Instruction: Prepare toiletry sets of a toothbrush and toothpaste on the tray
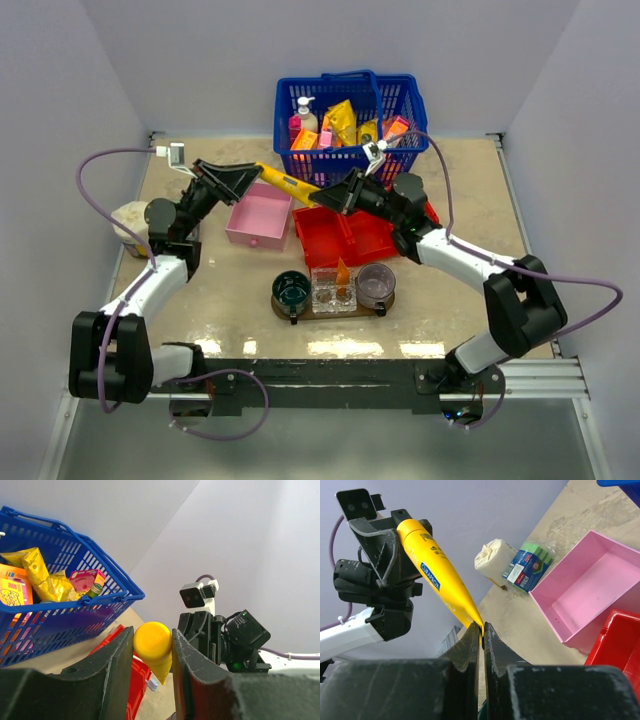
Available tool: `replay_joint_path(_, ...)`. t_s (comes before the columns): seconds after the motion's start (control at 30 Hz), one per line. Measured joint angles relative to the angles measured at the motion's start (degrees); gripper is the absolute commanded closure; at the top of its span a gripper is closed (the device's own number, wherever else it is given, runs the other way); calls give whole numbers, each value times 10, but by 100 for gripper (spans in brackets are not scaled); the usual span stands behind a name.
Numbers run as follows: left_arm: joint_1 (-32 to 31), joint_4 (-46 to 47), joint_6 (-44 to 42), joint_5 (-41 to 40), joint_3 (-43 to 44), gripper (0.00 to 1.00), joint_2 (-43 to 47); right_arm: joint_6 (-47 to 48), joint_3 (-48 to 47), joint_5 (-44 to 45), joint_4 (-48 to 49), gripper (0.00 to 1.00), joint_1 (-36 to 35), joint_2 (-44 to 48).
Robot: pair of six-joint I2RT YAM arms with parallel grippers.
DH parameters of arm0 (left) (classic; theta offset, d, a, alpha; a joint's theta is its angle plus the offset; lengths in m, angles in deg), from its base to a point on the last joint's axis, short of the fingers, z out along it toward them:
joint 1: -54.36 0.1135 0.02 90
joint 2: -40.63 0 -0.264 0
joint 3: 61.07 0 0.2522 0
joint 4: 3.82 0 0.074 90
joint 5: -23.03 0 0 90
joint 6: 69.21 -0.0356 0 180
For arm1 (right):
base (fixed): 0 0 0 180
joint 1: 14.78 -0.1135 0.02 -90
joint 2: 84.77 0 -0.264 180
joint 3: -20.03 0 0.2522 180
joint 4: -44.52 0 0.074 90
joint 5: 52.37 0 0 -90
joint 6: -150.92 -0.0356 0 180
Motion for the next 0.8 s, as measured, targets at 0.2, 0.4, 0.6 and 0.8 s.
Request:
replay_joint_path(0.2, 0, 12, 8, 0, 0, 100, -6, 6, 1, -3, 4, 100, 1, 9)
replay_joint_path(0.4, 0, 2, 2, -1, 6, 85, -16, 12, 1, -7, 1, 100, 3, 11)
replay_joint_path(0.6, 0, -29, -21, -2, 17, 52, -32, 26, 3, -5, -31, 100, 3, 32)
replay_joint_path(0.8, -1, -92, -76, 2, 20, 33, -47, 55, 5, 12, -76, 100, -2, 89)
